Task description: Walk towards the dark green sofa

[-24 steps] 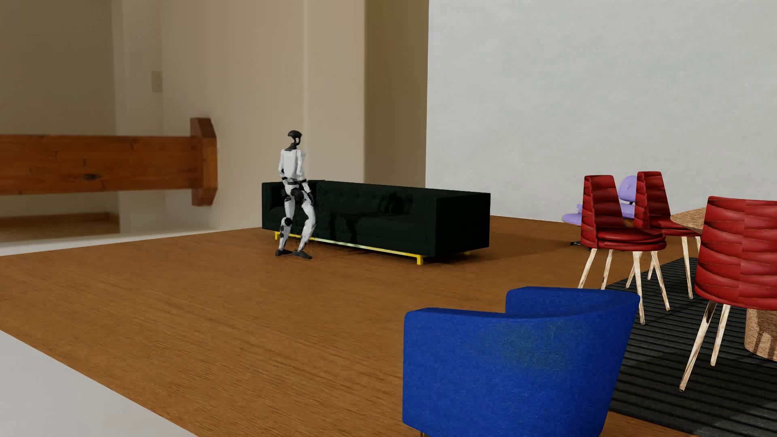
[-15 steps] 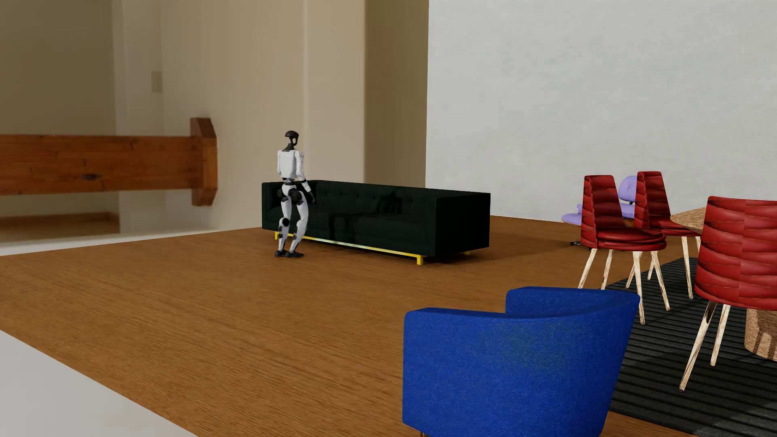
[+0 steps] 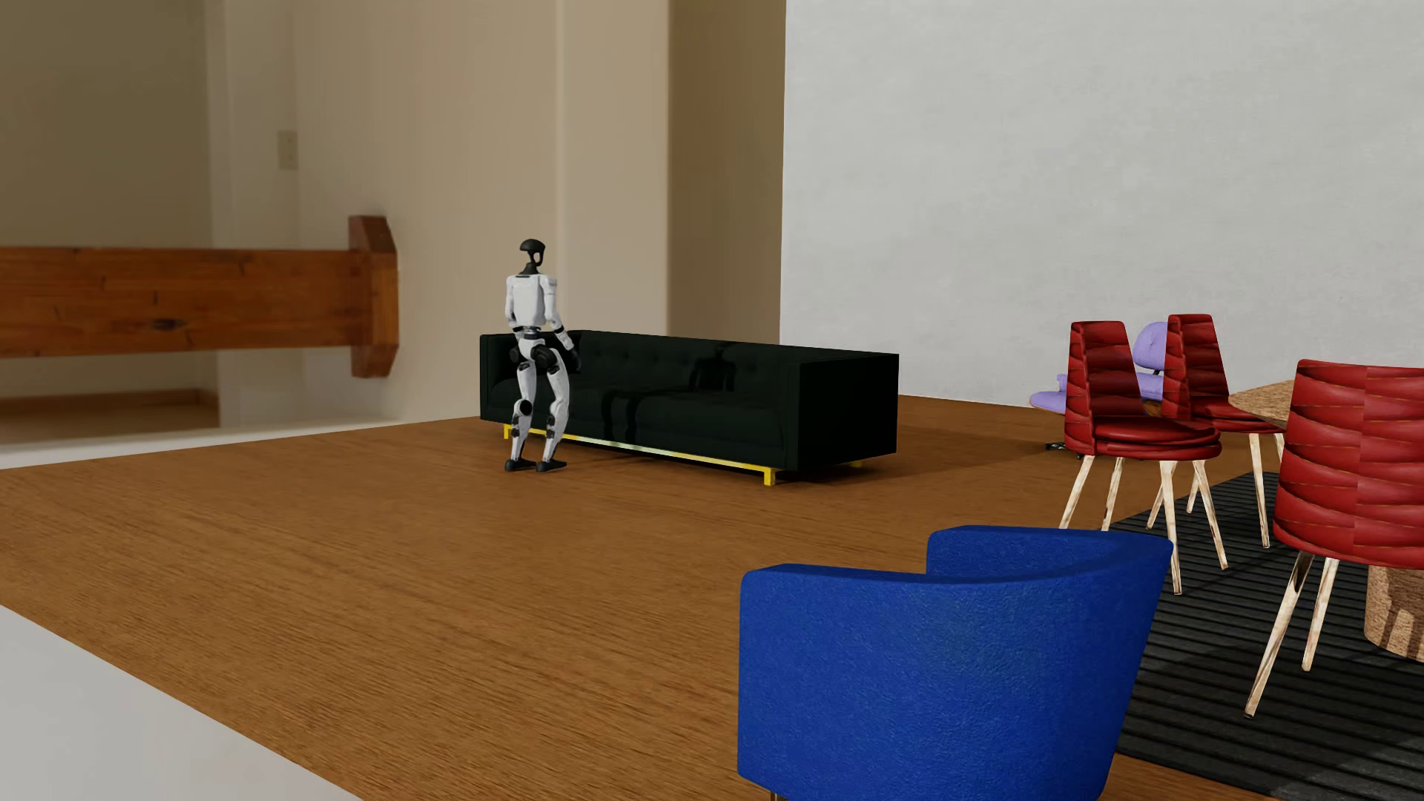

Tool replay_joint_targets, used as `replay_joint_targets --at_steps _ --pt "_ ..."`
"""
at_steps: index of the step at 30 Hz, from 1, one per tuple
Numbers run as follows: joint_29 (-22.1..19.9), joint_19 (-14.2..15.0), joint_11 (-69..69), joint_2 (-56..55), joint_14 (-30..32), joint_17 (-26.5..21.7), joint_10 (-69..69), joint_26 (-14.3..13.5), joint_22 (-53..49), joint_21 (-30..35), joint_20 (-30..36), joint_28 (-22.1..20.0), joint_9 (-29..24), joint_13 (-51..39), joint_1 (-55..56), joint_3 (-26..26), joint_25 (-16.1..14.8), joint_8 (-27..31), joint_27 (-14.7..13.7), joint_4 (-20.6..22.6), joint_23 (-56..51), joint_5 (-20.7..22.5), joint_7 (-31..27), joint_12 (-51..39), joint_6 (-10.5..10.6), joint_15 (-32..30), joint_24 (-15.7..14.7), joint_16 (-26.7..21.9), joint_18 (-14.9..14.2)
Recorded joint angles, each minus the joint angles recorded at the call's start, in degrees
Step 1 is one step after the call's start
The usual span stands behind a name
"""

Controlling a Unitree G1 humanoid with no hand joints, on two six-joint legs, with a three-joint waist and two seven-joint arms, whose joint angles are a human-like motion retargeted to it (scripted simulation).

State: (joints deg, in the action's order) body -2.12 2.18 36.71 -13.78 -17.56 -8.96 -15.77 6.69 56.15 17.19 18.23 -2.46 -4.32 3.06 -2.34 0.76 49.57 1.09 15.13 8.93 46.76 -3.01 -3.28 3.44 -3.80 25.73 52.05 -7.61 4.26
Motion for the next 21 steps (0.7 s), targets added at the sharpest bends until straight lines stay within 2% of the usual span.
replay_joint_targets --at_steps 1,2,4,6,8,9,10,11,12,13,14,15,16,17,18,19,21 --pt "1.01 1.11 -3.97 1.3 0.44 -0.46 0.67 0.06 0.48 0.69 0.18 0.45 0.19 0.06 0.07 -0.06 0.68 0.68 0.28 -0.16 2.02 0.79 -0.45 -0.08 0.07 -3.06 0.33 -0.69 -0.18" --pt "2.14 -1.5 -7.28 2.59 1.04 -0.74 1.67 0.06 0.54 1.93 -0.02 0.49 0.41 -0.08 -0.05 -0.05 1.89 0.13 0.5 -0.46 4.1 1.21 -0.81 -0.09 0.16 -6.15 0.18 -1.3 -0.35" --pt "4.18 -2.36 -12.52 4.65 2.01 -0.61 3.18 -0.55 0.64 3.98 -1.06 -0.35 0.79 0.03 -0.28 0.01 3.79 -1.43 1.0 -1.32 6.7 1.61 -1.21 0.04 0.55 -8.65 -0.73 -2.71 -0.68" --pt "4.5 -2.28 -16.82 6.43 2.28 0.25 3.16 -0.08 0.68 3.99 -1.71 -1.24 1.02 0.7 0.04 0.02 3.4 -1.95 0.98 -2.45 6.69 2.6 -1.36 -0.25 1.17 -10.79 -0.99 -3.14 -1.04" --pt "3.1 -2.18 -20.67 7.81 1.93 1.0 1.18 -1.04 -0.11 3.69 -2.45 -2.06 1.09 1.62 1.6 -0.11 2.37 -2.55 -0.18 -3.54 4.91 3.67 -1.57 -0.67 1.75 -12.85 -1.89 -2.9 -1.47" --pt "2.51 -2.2 -21.93 8.06 1.3 1.35 -1.06 -1.85 -0.99 3.63 -1.66 -4.28 1.0 1.84 3.16 -0.23 1.85 -2.95 -0.68 -3.88 3.84 4.01 -1.55 -1.11 2.0 -13.3 -1.01 -3.01 -1.67" --pt "2.06 -2.11 -22.16 7.74 0.45 1.71 -4.8 -1.46 -2.22 3.78 0.36 -8.81 0.74 1.83 5.55 -0.35 1.54 -3.42 -0.93 -4.04 2.8 4.22 -1.51 -1.78 2.26 -13.25 1.91 -3.34 -1.89" --pt "1.65 -1.94 -21.2 6.84 -0.41 2.05 -10.29 0.57 -3.54 4.16 2.22 -13.72 0.27 1.73 8.84 -0.48 1.43 -4.02 -1.15 -4.2 1.77 4.46 -1.46 -2.46 2.58 -12.77 5.04 -3.39 -2.04" --pt "1.33 -1.73 -19.96 5.9 -0.1 2.12 -16.97 2.89 -4.24 4.63 2.48 -16.56 -0.32 2.15 12.75 -0.63 1.41 -4.76 -1.49 -4.52 0.13 4.64 -0.98 -3.03 2.98 -12.22 5.57 -2.06 -3.52" --pt "0.99 -1.41 -18.88 5.13 -0.44 2.01 -22.65 3.84 -5.09 5.04 0.81 -16.03 -0.88 2.46 16.13 -0.75 1.07 -5.58 -2.15 -5.6 -1.28 4.91 0.38 -3.34 3.42 -11.65 2.75 -0.28 -6.16" --pt "0.49 -0.95 -18.66 5.02 -2.5 1.78 -25.71 3.72 -6.45 5.52 -1.31 -13.09 -1.26 2.19 18.3 -0.82 0.37 -6.16 -2.82 -7.03 -1.74 5.16 2.16 -3.35 3.87 -11.44 -1.34 1.06 -6.11" --pt "-0.08 -0.54 -18.83 5.3 -5.0 1.57 -25.44 3.34 -7.33 6.14 -2.09 -10.14 -1.44 1.9 18.73 -0.72 -0.21 -6.38 -3.05 -8.0 -1.49 5.46 3.1 -3.34 4.25 -11.33 -4.06 2.02 -4.91" --pt "-0.24 -0.36 -19.32 5.87 -5.63 1.39 -21.95 2.51 -7.81 6.88 -1.32 -8.12 -1.43 1.52 17.74 -0.54 -0.39 -6.23 -2.54 -8.18 -0.62 5.71 3.23 -3.2 4.52 -11.36 -4.81 2.46 -3.15" --pt "0.41 -0.41 -19.7 6.44 -3.82 1.33 -15.92 1.21 -8.18 7.67 0.25 -6.94 -1.29 1.17 15.47 -0.39 -0.27 -5.91 -1.58 -8.17 0.39 5.99 2.91 -2.87 4.67 -11.27 -4.45 2.47 -3.69" --pt "1.89 -0.63 -20.23 7.16 -1.92 1.23 -10.93 -0.36 -8.47 8.32 1.85 -5.95 -1.11 0.96 12.83 -0.33 -0.24 -5.45 -0.91 -7.91 1.04 6.12 2.51 -2.43 4.72 -11.36 -4.13 2.41 -2.21" --pt "3.73 -0.94 -20.7 7.95 -0.88 1.03 -7.14 -1.84 -8.37 8.56 3.25 -4.62 -0.96 1.01 10.42 -0.4 -0.73 -5.05 -1.03 -7.61 1.17 6.03 2.43 -2.14 4.63 -11.44 -4.27 2.36 -1.7" --pt "6.39 -1.64 -21.18 9.22 1.89 0.41 -0.79 -3.64 -6.13 7.87 6.89 -1.58 -0.64 1.93 6.41 -0.67 -2.68 -4.7 -2.38 -6.58 0.7 4.99 2.56 -2.73 4.03 -11.54 -3.87 1.87 -2.49"
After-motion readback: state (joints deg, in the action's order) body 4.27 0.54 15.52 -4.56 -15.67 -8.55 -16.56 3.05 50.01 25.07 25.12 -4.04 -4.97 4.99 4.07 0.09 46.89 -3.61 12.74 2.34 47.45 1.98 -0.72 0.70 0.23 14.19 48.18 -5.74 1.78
